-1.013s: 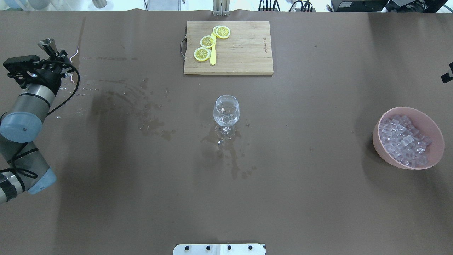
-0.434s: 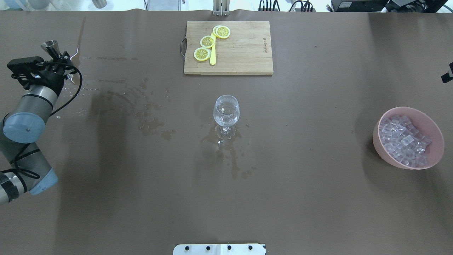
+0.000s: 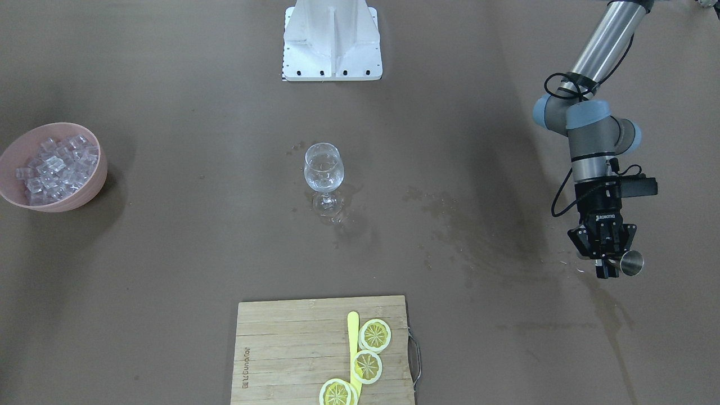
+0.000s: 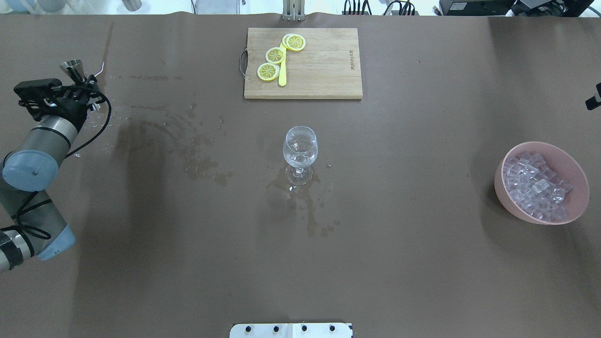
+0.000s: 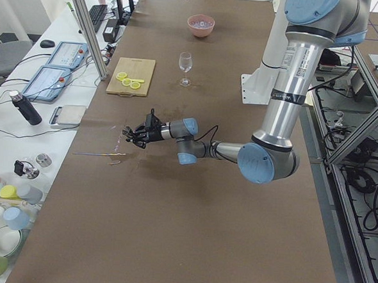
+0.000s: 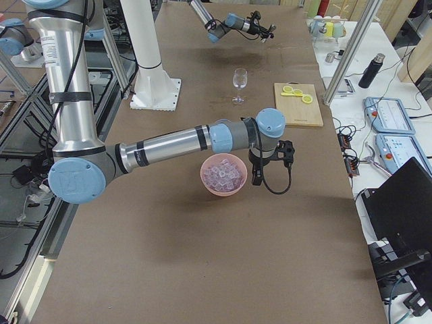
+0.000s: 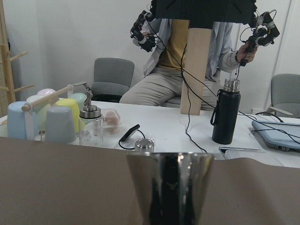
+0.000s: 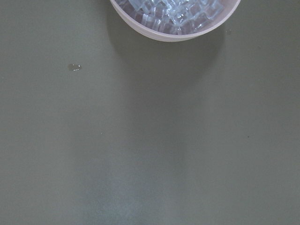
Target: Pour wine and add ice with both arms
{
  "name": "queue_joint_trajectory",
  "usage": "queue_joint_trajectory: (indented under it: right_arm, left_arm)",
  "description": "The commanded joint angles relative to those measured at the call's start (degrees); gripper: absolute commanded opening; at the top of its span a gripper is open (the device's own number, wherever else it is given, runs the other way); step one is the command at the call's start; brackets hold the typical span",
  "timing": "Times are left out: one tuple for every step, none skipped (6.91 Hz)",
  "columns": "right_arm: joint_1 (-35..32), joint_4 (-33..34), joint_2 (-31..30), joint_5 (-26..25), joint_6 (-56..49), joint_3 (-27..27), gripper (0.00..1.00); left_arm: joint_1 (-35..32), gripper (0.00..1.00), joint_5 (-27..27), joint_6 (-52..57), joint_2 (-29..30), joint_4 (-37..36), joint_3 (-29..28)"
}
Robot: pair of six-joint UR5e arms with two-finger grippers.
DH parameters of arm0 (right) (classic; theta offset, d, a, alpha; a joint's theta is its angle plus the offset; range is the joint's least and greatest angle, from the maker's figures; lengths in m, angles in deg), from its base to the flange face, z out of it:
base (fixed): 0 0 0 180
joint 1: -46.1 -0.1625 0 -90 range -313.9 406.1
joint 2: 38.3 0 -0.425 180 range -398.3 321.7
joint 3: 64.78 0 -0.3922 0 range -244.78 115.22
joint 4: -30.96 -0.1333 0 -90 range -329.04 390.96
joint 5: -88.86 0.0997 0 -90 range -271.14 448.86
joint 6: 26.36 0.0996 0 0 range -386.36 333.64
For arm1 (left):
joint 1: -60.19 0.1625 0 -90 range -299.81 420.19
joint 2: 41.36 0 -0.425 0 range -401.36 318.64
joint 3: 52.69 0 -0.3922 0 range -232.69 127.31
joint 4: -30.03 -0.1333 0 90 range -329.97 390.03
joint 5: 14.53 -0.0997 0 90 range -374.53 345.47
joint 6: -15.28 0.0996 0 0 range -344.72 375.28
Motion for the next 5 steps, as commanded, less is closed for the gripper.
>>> queue_joint_trajectory:
  right_arm:
    - [0.0, 0.0, 0.0, 0.0, 0.0, 0.0, 1.0]
    - [0.1, 0.0, 0.0, 0.0, 0.0, 0.0, 1.0]
    - [0.0, 0.0, 0.0, 0.0, 0.0, 0.0, 1.0]
    - [0.0, 0.0, 0.0, 0.0, 0.0, 0.0, 1.0]
    - [0.0, 0.0, 0.0, 0.0, 0.0, 0.0, 1.0]
  left_arm:
    - [0.0, 0.14, 2.1, 0.0, -0.3, -0.2, -0.1]
    - [0.0, 0.14, 2.2, 0.0, -0.3, -0.4, 0.0]
    - [0.0, 0.17, 2.2, -0.1, -0.3, -0.4, 0.1]
    - [0.0, 0.23, 2.2, -0.1, -0.2, -0.4, 0.1]
    - [0.0, 0.3, 2.2, -0.1, -0.2, -0.4, 0.3]
